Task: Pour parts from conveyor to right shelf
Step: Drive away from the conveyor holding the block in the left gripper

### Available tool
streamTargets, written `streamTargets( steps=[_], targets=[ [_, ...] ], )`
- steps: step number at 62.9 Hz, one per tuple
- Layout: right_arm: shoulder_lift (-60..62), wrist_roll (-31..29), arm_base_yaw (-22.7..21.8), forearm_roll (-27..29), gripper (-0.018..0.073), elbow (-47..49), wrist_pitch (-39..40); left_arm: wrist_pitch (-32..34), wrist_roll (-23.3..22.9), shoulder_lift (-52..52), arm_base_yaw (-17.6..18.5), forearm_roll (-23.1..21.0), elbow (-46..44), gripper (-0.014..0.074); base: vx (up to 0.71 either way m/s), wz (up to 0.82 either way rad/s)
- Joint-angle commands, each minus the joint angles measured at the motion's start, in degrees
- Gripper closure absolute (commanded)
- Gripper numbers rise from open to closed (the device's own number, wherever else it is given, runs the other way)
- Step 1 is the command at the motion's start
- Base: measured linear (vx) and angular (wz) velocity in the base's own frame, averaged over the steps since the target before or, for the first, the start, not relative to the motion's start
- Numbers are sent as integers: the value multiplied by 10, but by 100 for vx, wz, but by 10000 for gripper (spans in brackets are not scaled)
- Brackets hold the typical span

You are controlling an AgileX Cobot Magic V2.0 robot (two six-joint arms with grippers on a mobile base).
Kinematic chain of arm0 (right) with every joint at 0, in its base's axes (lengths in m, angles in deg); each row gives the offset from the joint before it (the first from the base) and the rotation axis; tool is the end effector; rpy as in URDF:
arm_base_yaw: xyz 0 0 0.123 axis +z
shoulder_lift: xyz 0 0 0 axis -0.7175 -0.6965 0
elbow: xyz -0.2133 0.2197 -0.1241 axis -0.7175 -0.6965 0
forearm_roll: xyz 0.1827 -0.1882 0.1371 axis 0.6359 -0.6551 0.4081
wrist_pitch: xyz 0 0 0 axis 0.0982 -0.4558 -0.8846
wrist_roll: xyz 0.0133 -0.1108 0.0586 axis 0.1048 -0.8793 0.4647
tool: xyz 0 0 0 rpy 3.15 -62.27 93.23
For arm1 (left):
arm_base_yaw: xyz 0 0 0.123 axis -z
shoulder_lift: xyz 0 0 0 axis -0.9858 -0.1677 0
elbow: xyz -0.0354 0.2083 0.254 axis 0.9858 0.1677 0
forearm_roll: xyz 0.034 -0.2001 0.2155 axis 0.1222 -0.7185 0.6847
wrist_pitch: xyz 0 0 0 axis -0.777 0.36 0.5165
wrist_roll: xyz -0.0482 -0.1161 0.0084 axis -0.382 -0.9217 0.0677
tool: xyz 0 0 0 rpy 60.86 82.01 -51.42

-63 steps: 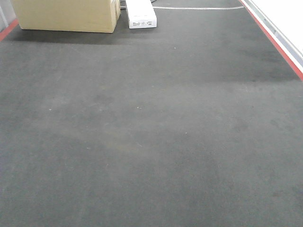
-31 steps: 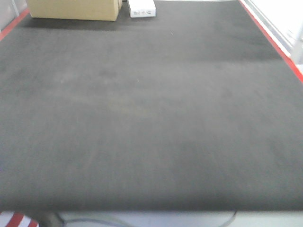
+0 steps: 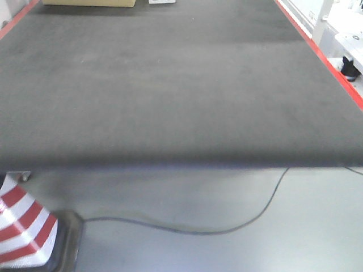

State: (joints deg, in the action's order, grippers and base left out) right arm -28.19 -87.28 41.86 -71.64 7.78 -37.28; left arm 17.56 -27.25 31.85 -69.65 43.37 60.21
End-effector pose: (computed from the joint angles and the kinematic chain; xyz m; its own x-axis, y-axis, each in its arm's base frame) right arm 0.0910 -0.0058 0.1954 0.0043 0.0454 -0.9990 0.0649 0.9969 0.0456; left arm 0.0865 -0.0184 0.2853 -0.2366 0.2111 -0.9484 0.2424 0.9581 0.1528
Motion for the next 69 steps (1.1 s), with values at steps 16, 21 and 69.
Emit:
streamTargets(
  steps=[16,21,69],
  targets=[
    [10,-5,-2,-4,568,-9,40,47,-6,-5,5,-4,-15,603,-40,4],
    [10,-5,-2,-4,568,-9,40,47,-6,-5,5,-4,-15,603,-35,1],
    [10,-5,-2,-4,568,-9,40,47,-6,-5,5,-4,-15,603,-19,-41]
  ],
)
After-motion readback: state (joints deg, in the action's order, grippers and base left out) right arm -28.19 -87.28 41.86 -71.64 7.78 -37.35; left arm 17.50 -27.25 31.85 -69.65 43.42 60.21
